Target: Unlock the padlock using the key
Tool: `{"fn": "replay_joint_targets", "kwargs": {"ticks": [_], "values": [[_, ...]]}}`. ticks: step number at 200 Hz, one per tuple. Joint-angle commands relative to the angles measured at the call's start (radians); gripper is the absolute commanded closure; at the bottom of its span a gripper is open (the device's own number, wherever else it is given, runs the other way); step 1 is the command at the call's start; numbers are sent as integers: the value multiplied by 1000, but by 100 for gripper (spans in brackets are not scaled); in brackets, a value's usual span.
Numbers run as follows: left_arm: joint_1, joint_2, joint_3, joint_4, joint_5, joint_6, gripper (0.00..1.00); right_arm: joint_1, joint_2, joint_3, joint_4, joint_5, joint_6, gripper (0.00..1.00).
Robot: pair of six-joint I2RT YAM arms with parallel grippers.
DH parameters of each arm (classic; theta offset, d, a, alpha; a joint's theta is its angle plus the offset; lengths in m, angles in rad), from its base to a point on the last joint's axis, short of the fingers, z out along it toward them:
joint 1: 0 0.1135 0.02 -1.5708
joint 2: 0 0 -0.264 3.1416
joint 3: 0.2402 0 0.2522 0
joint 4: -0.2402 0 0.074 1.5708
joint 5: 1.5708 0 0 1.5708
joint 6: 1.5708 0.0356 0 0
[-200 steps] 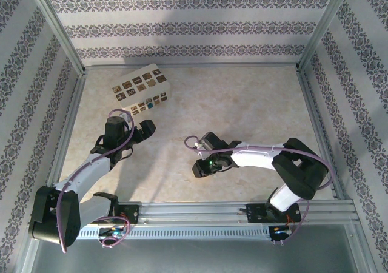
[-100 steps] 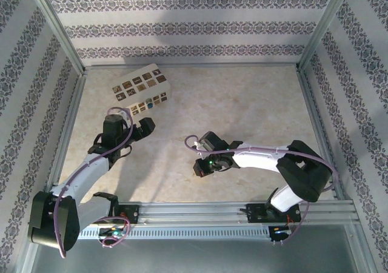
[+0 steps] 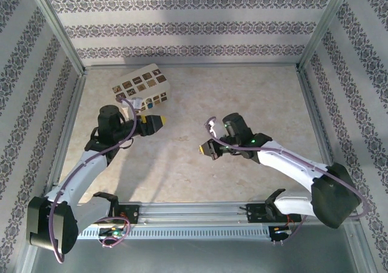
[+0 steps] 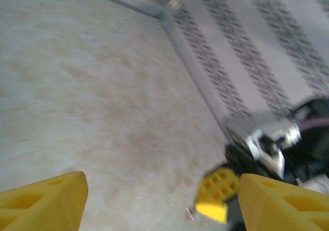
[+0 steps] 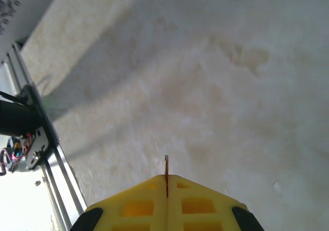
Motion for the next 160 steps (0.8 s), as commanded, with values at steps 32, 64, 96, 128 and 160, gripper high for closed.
{"fn": "replay_joint_targets", "kwargs": {"ticks": [32, 64, 96, 128, 160], "values": [[-155, 66, 91, 105, 230, 80, 36, -19, -79, 115, -24, -140, -283, 100], [-228, 111, 138, 78, 246, 138, 43, -21, -73, 157, -45, -203, -346, 100], [-290, 155, 213, -45, 232, 243, 63, -18, -59, 193, -48, -242, -337, 100], [-308, 177, 225, -49, 211, 264, 67, -17, -51, 208, -52, -246, -334, 100], [-319, 190, 226, -53, 206, 271, 70, -16, -53, 210, -46, -246, -325, 100]]}}
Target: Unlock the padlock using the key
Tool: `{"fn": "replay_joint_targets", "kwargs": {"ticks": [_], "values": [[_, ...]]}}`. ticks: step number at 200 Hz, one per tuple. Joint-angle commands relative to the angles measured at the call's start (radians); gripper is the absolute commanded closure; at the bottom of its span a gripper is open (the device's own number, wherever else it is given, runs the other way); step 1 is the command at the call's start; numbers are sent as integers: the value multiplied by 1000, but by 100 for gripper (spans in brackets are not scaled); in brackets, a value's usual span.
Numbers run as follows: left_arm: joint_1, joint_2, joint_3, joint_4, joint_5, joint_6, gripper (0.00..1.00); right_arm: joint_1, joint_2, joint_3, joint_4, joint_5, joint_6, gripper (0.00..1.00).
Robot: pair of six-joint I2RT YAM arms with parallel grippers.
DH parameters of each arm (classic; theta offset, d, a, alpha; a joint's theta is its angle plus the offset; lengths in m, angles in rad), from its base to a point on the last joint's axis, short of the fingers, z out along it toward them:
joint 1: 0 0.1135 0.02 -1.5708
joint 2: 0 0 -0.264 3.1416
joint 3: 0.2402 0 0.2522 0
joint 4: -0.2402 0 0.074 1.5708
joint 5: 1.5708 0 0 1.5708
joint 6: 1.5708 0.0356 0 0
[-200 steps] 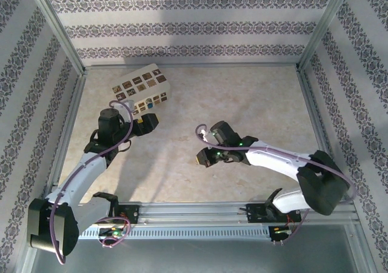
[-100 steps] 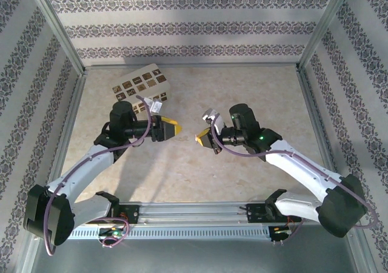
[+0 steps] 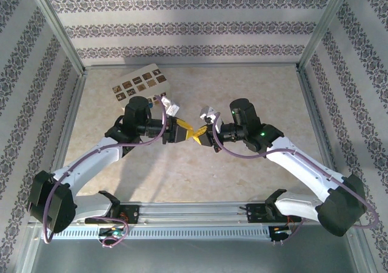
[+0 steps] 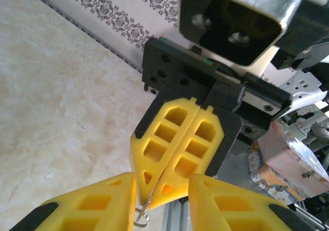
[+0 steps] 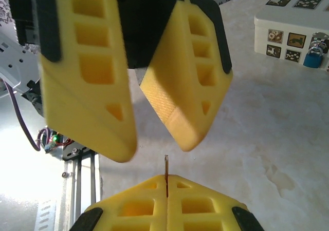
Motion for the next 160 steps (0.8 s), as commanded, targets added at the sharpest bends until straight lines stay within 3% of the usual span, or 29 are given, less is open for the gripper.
{"fn": "replay_joint_targets", "kwargs": {"ticks": [1, 46, 118, 142, 160], "values": [[-23, 9, 26, -25, 6, 47, 70, -6, 6, 29, -7, -37, -13, 100], [-29, 19, 28, -33, -10, 55, 72, -4, 6, 33, 3, -46, -1, 100], [-32, 4, 21, -29, -32, 65, 99, -5, 5, 27, 6, -38, 11, 100], [-32, -25, 5, 21, -53, 40, 100, -34, -17, 8, 42, -62, 67, 100], [-32, -52, -13, 81, -75, 10, 100, -73, -52, -24, 97, -81, 135, 87]]}}
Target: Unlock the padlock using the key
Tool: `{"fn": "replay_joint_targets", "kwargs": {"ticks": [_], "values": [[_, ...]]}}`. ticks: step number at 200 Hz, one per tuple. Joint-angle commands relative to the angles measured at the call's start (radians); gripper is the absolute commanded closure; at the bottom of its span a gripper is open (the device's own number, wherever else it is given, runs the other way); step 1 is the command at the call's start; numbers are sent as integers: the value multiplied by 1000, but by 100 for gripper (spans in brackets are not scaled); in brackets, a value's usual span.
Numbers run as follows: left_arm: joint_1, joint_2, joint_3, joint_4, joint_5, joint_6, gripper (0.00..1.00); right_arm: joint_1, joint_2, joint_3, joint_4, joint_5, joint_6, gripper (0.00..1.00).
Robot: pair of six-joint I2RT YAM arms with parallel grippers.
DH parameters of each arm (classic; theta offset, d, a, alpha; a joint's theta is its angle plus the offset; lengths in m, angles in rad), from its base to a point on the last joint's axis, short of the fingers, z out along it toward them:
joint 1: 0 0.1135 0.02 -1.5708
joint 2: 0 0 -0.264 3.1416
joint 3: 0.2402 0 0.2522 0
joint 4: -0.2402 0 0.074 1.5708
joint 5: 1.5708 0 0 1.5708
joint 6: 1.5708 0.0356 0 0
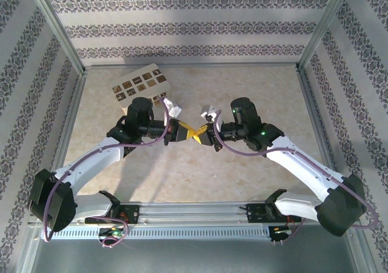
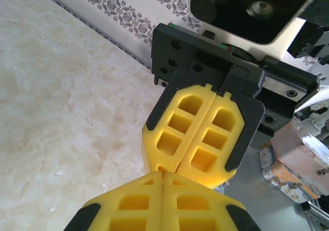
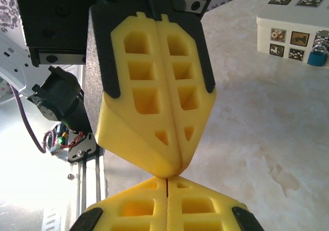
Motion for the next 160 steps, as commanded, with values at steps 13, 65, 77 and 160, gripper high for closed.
{"fn": "replay_joint_targets", "kwargs": {"ticks": [13, 65, 77, 160], "values": [[-14, -70, -19, 128, -43, -51, 100, -77, -88, -65, 159, -53, 156, 78], [-13, -105, 16, 110, -135, -42, 100, -104, -185, -204, 448, -18, 426, 59], [-13, -107, 21, 107, -142, -39, 100, -94, -185, -220, 499, -19, 479, 56], [-14, -119, 21, 99, -164, -38, 100, -33, -108, -242, 628, -22, 665, 50]]}}
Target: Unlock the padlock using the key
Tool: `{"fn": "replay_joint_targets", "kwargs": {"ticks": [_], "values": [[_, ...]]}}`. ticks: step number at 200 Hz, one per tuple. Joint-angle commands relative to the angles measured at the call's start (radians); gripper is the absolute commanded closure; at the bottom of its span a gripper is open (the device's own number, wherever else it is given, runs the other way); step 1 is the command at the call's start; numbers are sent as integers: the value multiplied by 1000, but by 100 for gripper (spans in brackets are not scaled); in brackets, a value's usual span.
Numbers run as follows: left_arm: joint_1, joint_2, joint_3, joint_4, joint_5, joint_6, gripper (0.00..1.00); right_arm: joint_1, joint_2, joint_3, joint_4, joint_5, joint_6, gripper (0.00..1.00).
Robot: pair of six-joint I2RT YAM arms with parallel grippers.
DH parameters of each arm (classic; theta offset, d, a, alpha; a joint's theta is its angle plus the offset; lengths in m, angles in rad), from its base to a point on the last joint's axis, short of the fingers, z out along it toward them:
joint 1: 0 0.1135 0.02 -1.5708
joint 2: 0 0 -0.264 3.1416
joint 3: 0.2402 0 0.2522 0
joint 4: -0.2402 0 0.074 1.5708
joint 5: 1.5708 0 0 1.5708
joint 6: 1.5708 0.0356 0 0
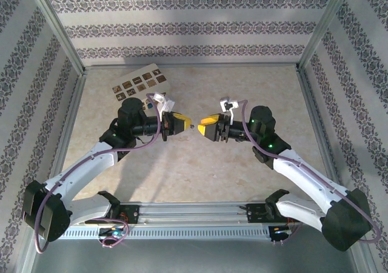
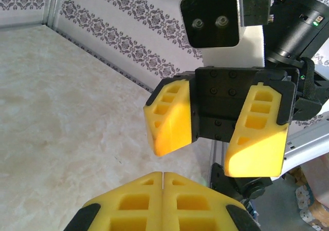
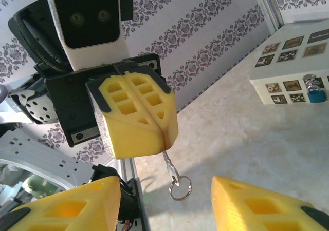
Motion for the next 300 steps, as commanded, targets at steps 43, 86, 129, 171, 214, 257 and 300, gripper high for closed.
{"fn": "replay_joint_targets", "kwargs": {"ticks": [43, 86, 129, 171, 214, 257, 300], "values": [[-14, -33, 21, 26, -9, -5, 100, 58, 48, -7, 83, -2, 62, 53], [-13, -36, 18, 26, -7, -1, 100, 71, 75, -2, 91, 1, 62, 55], [-13, -43, 17, 23, -10, 1, 100, 77, 94, 11, 91, -1, 63, 58], [-13, -46, 17, 9, -18, 9, 100, 80, 92, 15, 93, -4, 65, 60], [-13, -46, 13, 7, -22, 13, 100, 83, 96, 25, 93, -12, 68, 64], [-14, -48, 11, 2, -25, 17, 100, 90, 108, 40, 94, -23, 68, 65], [-13, -52, 8, -5, -31, 24, 100, 92, 101, 43, 94, -14, 63, 68]]}}
